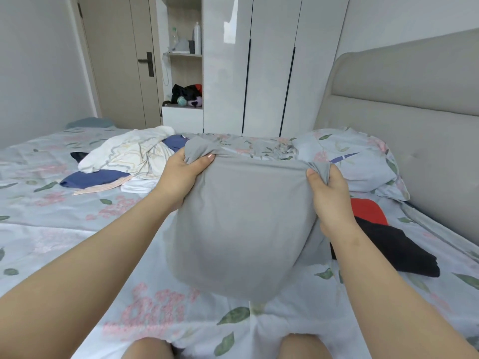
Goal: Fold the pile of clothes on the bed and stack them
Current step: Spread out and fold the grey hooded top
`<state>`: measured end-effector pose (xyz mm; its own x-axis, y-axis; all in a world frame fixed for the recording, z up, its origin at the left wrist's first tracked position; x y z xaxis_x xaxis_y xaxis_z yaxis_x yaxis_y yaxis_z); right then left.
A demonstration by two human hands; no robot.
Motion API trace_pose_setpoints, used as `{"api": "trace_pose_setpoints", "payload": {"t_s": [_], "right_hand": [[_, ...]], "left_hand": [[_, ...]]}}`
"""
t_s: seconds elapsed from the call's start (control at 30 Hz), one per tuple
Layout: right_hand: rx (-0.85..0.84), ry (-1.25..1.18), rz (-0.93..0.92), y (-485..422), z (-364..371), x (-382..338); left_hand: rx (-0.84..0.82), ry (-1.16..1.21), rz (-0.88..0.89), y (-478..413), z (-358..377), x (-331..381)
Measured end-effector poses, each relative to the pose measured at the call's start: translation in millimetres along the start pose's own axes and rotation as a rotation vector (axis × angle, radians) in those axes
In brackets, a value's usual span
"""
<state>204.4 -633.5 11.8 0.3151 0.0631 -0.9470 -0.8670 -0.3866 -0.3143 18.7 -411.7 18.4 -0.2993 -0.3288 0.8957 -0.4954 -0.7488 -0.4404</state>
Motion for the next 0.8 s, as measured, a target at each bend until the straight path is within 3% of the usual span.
{"api": "trace_pose_setpoints", "payload": {"t_s": [0.17, 0.27, 0.33, 0.4, 0.5, 0.6, 0.7, 0.8], "right_hand": [[-0.053, -0.097, 0.12, -19, 7, 18], [-0.032, -0.176, 0.299, -42, 17, 43], [-0.022, -0.19, 0.444, -56, 27, 71], [-0.064, -0.152, 0.576, -56, 42, 115], [-0.197, 0.082, 0.716, -32, 54, 197], [-0.364, 0.489, 0.702, 4, 54, 243], [-0.258, 0.911, 0.591, 5, 38, 242], [-0.199, 0.953, 0.562, 8, 42, 230]], "left_hand": [[0.023, 0.179, -0.333, -1, 11, -26], [0.009, 0.265, -0.636, -7, 21, -58], [0.027, 0.275, -0.698, -17, 21, -86], [-0.007, 0.19, -0.773, -10, 19, -124], [-0.184, -0.146, -0.927, 37, 7, -191], [-0.208, -0.367, -0.912, 63, -17, -235], [-0.159, -0.449, -0.84, 59, -33, -243], [-0.114, -0.788, -0.705, 49, -51, -235]]}}
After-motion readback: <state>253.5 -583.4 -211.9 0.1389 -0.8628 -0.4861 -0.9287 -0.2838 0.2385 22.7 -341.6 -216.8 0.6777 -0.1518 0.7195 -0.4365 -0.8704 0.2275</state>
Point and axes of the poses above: each hand's wrist, its own y-axis away from the middle knuckle, its own z-axis out of the palm, x = y × z, the point moved 9 cm from there along -y, towards the middle knuckle, and after that the axes turned 6 degrees about z, right-handed, at the moved point
